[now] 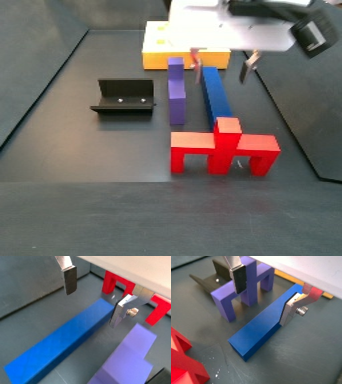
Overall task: Pick up the blue object. Move up. Move to above the board. Insert the blue object.
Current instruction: Pick up the blue object.
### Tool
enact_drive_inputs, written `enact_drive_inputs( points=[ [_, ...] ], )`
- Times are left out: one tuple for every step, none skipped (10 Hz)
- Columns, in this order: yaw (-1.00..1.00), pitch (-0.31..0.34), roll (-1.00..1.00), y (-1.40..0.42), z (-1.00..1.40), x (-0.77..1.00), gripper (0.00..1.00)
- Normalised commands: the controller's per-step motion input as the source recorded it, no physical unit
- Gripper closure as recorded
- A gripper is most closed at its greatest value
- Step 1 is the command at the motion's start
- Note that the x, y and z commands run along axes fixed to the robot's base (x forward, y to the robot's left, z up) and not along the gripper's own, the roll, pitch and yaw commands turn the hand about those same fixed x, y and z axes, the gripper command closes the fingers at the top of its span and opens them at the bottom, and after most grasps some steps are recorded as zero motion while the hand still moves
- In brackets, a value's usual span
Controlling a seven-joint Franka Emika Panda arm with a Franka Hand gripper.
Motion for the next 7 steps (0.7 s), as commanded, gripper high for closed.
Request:
enact_drive_inputs(
  points=[
    [0.0,-0.041,0.0,-0.01,-0.38,-0.18,0.0],
    [0.0,-0.054,0.0,-0.04,-0.28,-0.21,0.0],
    [0.0,-0.069,0.0,-0.07,-0.21,-0.04,0.0],
    [0.0,-0.09,-0.03,-0.1,-0.29,0.09,0.0],
    [0.0,-0.1,-0.06,-0.09,-0.31,0.1,0.0],
    [0.0,-0.123,-0.07,-0.07,-0.35,0.05,0.0],
    [0.0,-0.113,-0.03,-0.02,-0.36,0.0,0.0]
  ],
)
